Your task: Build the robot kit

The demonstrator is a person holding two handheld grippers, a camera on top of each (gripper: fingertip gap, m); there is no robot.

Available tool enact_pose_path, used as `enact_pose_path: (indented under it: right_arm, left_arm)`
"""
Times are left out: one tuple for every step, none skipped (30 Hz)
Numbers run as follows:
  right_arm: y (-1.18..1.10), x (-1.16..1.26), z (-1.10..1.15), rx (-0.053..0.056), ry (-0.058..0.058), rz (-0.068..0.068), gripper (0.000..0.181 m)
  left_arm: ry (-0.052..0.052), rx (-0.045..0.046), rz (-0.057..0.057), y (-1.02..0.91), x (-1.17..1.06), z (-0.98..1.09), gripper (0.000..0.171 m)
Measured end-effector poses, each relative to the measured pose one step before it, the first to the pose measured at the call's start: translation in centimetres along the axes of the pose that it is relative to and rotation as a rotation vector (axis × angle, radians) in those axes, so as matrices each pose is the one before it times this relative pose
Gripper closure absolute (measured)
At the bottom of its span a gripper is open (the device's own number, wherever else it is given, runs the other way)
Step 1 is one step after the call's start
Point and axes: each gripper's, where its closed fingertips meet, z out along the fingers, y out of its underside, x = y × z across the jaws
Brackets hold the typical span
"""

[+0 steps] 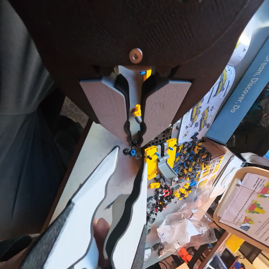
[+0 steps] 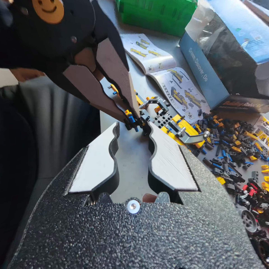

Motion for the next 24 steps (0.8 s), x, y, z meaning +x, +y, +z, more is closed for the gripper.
enact_pose_path:
  right_arm:
    - [0.167, -0.192, 0.216, -0.0159, 0.0025, -0.0278, 0.144]
    - [0.118, 0.022, 0.142, -0.0083, 0.0122, -0.0232, 0.148]
    - [0.18, 0.074, 0.079, -0.0091, 0.0111, -0.0183, 0.153]
    - [0.154, 0.105, 0.0, -0.0068, 0.0084, -0.0146, 0.156]
    - [0.058, 0.066, -0.058, -0.001, 0.0046, -0.0043, 0.157]
    - [0.009, 0.089, -0.088, 0.0005, 0.0039, 0.0021, 0.159]
    - [0.075, 0.045, -0.09, -0.002, 0.0022, -0.002, 0.165]
    - [0.082, 0.07, -0.06, -0.002, 0.0055, -0.007, 0.167]
    - [0.201, 0.079, 0.014, -0.0067, 0.0046, -0.0039, 0.169]
    - [0.208, -0.069, 0.083, -0.007, -0.0056, 0.004, 0.169]
    - [0.096, -0.166, 0.083, -0.0003, -0.0111, 0.0084, 0.17]
    - [0.011, -0.102, 0.056, 0.0041, -0.0059, 0.0064, 0.168]
    - [-0.003, -0.014, 0.026, 0.0047, 0.0003, 0.0056, 0.167]
    - [0.015, 0.034, 0.015, 0.0034, 0.0019, 0.0054, 0.167]
    - [-0.059, 0.014, -0.021, 0.0064, 0.0004, 0.0039, 0.166]
    - [-0.131, -0.021, -0.033, 0.0095, -0.0006, 0.003, 0.165]
    - [-0.064, 0.009, 0.003, 0.0051, 0.0015, 0.0015, 0.164]
    - [-0.001, 0.093, 0.022, 0.0019, 0.0081, -0.0039, 0.164]
    - [-0.095, 0.036, 0.009, 0.0071, 0.0068, -0.007, 0.164]
    - [-0.121, -0.03, 0.005, 0.0069, 0.0052, -0.0069, 0.164]
    - [-0.044, 0.046, 0.012, 0.0013, 0.0119, -0.011, 0.165]
    - [-0.052, 0.044, 0.01, 0.0041, 0.0154, -0.0122, 0.165]
    - [-0.047, 0.041, -0.005, 0.0037, 0.0145, -0.0107, 0.166]
    - [-0.078, 0.047, -0.032, 0.0059, 0.0142, -0.0103, 0.166]
  left_arm:
    - [-0.0044, 0.00017, 0.0069, -0.092, 0.045, -0.048, 0.167]
    - [-0.0004, -0.00164, 0.0075, -0.052, 0.08, -0.05, 0.167]
    - [-0.0038, 0.00122, 0.0074, -0.087, 0.018, -0.069, 0.167]
    - [-0.0012, 0.00062, 0.0045, -0.063, 0.037, -0.083, 0.167]
    - [-0.0009, 0.00202, 0.0017, -0.043, 0.015, -0.066, 0.167]
    - [-0.0021, 0.00271, 0.0032, -0.002, -0.014, -0.055, 0.167]
    - [-0.0036, 0.00632, 0.0027, -0.046, -0.046, -0.068, 0.167]
    - [0.0012, 0.00694, -0.0016, -0.063, 0.015, -0.036, 0.167]
    - [0.0061, 0.00491, -0.0076, -0.028, 0.064, -0.017, 0.168]
    - [0.0082, 0.00471, -0.0101, -0.027, 0.081, 0.013, 0.168]
    - [0.0102, -0.00129, -0.0101, 0.081, 0.101, 0.044, 0.168]
    - [0.0068, -0.00088, -0.0077, 0.108, 0.057, 0.056, 0.168]
    - [0.0028, 0.00278, -0.0074, 0.047, -0.008, 0.018, 0.168]
    - [0.0047, 0.00346, -0.0094, 0.0, -0.008, -0.032, 0.168]
    - [0.0047, 0.00486, -0.0087, -0.05, 0.006, -0.036, 0.168]
    - [0.0025, 0.0038, -0.0076, -0.021, -0.015, -0.019, 0.168]
    - [0.0018, -0.00018, -0.0044, 0.036, 0.003, 0.01, 0.168]
    - [-0.0023, 0.00312, -0.0002, -0.009, -0.019, 0.017, 0.168]
    - [0.0001, 0.00714, 0.0028, -0.079, 0.066, 0.003, 0.168]
    - [0.0025, 0.00665, 0.0024, -0.065, 0.115, 0.019, 0.167]
    - [-0.0044, 0.00458, 0.0039, -0.034, 0.03, 0.026, 0.167]
    - [-0.0108, 0.0059, 0.0099, -0.029, -0.1, -0.014, 0.168]
    - [-0.0052, 0.00633, 0.0023, -0.005, -0.07, -0.012, 0.168]
    - [-0.0022, 0.00815, -0.009, -0.032, -0.045, -0.018, 0.168]
